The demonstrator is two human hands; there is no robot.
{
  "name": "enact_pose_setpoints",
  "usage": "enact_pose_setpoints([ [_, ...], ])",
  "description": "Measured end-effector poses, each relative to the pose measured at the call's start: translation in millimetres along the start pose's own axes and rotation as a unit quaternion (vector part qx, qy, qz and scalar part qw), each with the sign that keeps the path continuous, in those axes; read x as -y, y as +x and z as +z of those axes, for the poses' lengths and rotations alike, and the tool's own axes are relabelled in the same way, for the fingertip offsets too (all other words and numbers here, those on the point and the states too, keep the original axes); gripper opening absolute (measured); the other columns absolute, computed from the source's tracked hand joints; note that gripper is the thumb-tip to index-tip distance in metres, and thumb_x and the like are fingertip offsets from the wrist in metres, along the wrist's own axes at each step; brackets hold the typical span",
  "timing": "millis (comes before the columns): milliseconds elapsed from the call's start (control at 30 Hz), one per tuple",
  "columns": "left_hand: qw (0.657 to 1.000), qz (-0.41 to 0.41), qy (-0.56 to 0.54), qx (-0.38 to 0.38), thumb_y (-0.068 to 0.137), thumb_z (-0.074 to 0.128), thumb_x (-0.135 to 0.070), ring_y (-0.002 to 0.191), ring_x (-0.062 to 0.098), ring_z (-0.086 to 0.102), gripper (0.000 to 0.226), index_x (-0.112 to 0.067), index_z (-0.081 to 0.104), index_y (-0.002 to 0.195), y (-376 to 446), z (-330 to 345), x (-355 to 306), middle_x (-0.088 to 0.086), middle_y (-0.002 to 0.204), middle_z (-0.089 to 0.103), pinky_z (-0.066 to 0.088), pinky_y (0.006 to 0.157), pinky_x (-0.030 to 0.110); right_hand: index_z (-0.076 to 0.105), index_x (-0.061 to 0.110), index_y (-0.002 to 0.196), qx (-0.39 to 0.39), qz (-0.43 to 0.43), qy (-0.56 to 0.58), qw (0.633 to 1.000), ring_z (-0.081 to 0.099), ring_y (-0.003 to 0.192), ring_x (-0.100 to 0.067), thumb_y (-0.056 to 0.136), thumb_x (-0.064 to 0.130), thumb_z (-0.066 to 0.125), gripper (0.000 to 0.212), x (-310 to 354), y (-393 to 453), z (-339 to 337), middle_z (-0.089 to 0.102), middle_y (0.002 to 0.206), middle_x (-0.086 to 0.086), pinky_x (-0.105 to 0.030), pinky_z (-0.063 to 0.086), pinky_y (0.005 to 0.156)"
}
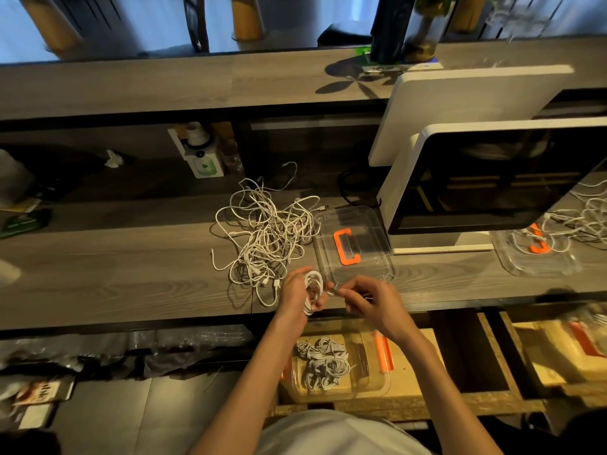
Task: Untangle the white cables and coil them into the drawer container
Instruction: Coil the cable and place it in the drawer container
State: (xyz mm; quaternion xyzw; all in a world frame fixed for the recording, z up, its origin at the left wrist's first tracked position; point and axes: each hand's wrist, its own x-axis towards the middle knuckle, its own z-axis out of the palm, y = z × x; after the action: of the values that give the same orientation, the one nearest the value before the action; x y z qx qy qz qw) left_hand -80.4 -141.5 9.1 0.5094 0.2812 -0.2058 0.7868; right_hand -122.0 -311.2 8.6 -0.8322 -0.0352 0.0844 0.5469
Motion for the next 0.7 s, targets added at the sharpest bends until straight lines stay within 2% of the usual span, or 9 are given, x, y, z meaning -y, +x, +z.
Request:
enact_pose_setpoints([
  [67,0.999,-0.028,-0.028,0.025,0.104,0.033,-0.011,0.034,0.015,0.038,0.022,-0.006,0.055,0.103,-3,-2,-3,0.015,0.06,0.055,0.025,0.036,0.014,0.075,0.016,0.092,0.002,0.013,0.034,0.999,0.068,0.068,-0.013,0.096,0.027,0.07,0.013,0,-3,-3,0.072,0.073,-0.007,-0.023,0.053,0.066],
  [167,0.994,-0.06,-0.052,0.079,0.108,0.028,-0.027,0.036,0.012,0.035,0.04,-0.001,0.059,0.1,-5,-6,-5,0.009,0.059,0.049,0.024,0.035,0.016,0.074,0.013,0.093,0.019,0.017,0.043,0.999,0.065,0.065,-0.011,0.096,0.027,0.07,0.016,0,-5,-3,0.071,0.071,-0.008,-0.018,0.049,0.064],
  [267,0.985,-0.089,-0.083,0.121,0.109,0.022,-0.047,0.037,0.012,0.035,0.064,0.001,0.06,0.093,-1,-11,-5,0.008,0.059,0.048,0.025,0.035,0.017,0.074,0.014,0.092,0.029,0.016,0.043,0.999,0.061,0.062,-0.009,0.096,0.027,0.069,0.015,0,-6,-6,0.07,0.069,-0.007,-0.017,0.046,0.06],
  [333,0.977,-0.108,-0.099,0.154,0.107,0.026,-0.053,0.039,0.012,0.036,0.067,0.002,0.06,0.09,-1,-14,-6,0.009,0.062,0.049,0.026,0.035,0.018,0.074,0.015,0.09,0.032,0.014,0.033,0.999,0.06,0.06,-0.008,0.096,0.028,0.069,0.015,-1,-7,-9,0.069,0.067,-0.004,-0.018,0.046,0.058],
  [400,0.975,-0.099,-0.079,0.181,0.105,0.039,-0.048,0.045,0.011,0.039,0.057,0.003,0.062,0.093,-6,-16,-8,0.008,0.068,0.051,0.029,0.038,0.018,0.074,0.014,0.089,0.031,0.011,0.02,0.999,0.058,0.058,-0.006,0.095,0.029,0.07,0.017,-4,-9,-9,0.068,0.066,-0.002,-0.017,0.044,0.056],
  [500,0.975,-0.061,-0.043,0.207,0.099,0.057,-0.028,0.057,0.009,0.044,0.036,0.006,0.063,0.109,-13,-21,-7,0.008,0.079,0.055,0.035,0.047,0.016,0.073,0.012,0.087,0.027,0.006,0.011,1.0,0.057,0.056,-0.004,0.094,0.032,0.069,0.022,-7,-10,-8,0.067,0.064,0.001,-0.015,0.043,0.055],
  [567,0.976,-0.039,-0.039,0.209,0.098,0.058,-0.02,0.061,0.009,0.047,0.035,0.01,0.061,0.117,-13,-25,-5,0.009,0.083,0.057,0.037,0.05,0.016,0.073,0.013,0.087,0.024,0.003,0.014,1.0,0.057,0.056,-0.004,0.094,0.031,0.069,0.02,-10,-11,-7,0.066,0.064,0.001,-0.016,0.043,0.055],
  [700,0.984,0.008,-0.023,0.177,0.105,0.047,-0.021,0.059,0.009,0.044,0.034,0.008,0.062,0.111,-13,-23,-1,0.008,0.08,0.059,0.034,0.049,0.014,0.072,0.019,0.089,0.015,0.008,0.009,1.0,0.056,0.057,-0.007,0.094,0.037,0.067,0.019,-17,-9,1,0.064,0.063,0.001,-0.021,0.042,0.054],
])
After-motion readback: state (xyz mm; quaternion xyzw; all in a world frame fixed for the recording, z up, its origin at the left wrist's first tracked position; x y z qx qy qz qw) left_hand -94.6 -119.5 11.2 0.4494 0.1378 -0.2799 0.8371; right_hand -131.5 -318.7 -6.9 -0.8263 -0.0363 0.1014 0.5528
